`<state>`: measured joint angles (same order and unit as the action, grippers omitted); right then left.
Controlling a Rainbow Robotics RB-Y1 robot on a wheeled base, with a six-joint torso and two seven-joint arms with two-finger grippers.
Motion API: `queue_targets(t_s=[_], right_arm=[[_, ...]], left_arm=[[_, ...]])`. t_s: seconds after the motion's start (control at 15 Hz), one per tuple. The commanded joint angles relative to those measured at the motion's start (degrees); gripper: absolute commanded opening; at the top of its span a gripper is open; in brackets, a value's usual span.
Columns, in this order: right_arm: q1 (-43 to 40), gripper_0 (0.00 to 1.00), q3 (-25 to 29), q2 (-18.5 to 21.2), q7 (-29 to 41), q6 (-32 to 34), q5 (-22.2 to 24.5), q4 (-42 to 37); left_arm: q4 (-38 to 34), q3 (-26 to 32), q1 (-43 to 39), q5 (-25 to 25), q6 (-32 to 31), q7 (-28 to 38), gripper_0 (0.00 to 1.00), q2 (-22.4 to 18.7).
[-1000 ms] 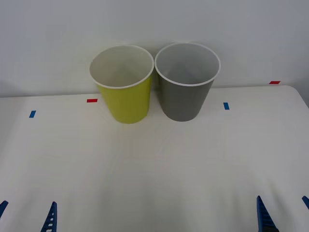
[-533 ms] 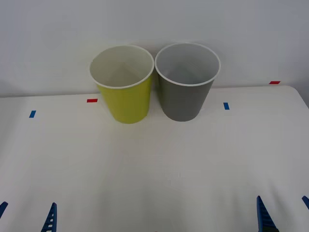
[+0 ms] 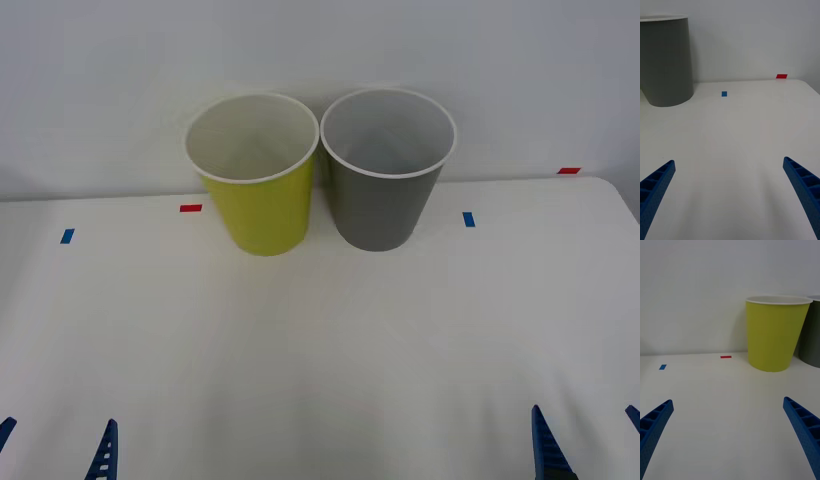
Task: Put cans in the gray bin and PET bottles in the light green bin.
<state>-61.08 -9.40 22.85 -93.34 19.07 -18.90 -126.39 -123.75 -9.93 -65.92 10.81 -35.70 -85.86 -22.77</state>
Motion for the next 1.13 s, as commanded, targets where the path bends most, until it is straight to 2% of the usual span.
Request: queue_targets(t_s=[0.07,1.13], right_arm=[[0.0,1.0,0.0,0.0,0.0,0.0,0.0,0.0],[0.0,1.0,0.0,0.0,0.0,0.0,0.0,0.0]], left_arm=[[0.0,0.0,0.0,0.0,0.0,0.0,1.0,0.0],[0.0,0.0,0.0,0.0,0.0,0.0,1.0,0.0]])
